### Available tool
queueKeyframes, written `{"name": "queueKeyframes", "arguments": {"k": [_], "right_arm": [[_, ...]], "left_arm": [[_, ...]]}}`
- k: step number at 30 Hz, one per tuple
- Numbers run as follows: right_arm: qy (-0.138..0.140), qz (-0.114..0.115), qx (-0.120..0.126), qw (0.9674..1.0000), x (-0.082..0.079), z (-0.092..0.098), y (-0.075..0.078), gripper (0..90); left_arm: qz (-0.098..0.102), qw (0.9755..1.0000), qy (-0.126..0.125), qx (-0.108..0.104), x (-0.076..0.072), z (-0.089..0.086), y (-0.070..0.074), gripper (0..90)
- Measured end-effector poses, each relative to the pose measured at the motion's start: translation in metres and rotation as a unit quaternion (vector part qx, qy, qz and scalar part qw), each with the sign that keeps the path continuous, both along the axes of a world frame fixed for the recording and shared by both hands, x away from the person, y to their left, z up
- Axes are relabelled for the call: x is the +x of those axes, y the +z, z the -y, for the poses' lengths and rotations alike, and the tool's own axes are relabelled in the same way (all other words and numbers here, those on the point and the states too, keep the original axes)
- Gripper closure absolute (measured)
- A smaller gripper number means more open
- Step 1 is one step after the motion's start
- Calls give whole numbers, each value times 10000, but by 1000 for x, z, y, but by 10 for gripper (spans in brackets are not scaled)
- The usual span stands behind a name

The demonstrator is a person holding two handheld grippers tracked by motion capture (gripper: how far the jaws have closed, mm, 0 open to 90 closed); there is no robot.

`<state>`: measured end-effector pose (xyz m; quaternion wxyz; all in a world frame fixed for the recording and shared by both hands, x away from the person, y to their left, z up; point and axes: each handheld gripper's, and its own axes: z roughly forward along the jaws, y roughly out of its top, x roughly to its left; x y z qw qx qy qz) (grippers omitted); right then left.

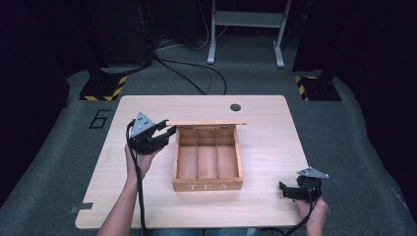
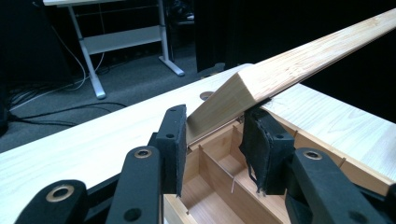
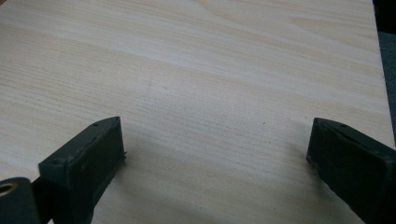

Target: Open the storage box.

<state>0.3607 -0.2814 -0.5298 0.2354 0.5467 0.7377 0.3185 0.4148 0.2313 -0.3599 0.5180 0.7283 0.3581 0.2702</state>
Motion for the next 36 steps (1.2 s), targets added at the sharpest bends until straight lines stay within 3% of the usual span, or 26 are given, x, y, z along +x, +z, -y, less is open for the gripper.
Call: {"name": "queueKeyframes", "arguments": {"k": [9, 36], "right_arm": [[-9, -8, 7, 10000, 0, 0, 0, 34], [-8, -7, 9, 10000, 0, 0, 0, 34]], "left_arm": [[-29, 10000, 10, -35, 7, 0, 5, 607], [-16, 10000, -6, -6, 7, 0, 5, 607]]}}
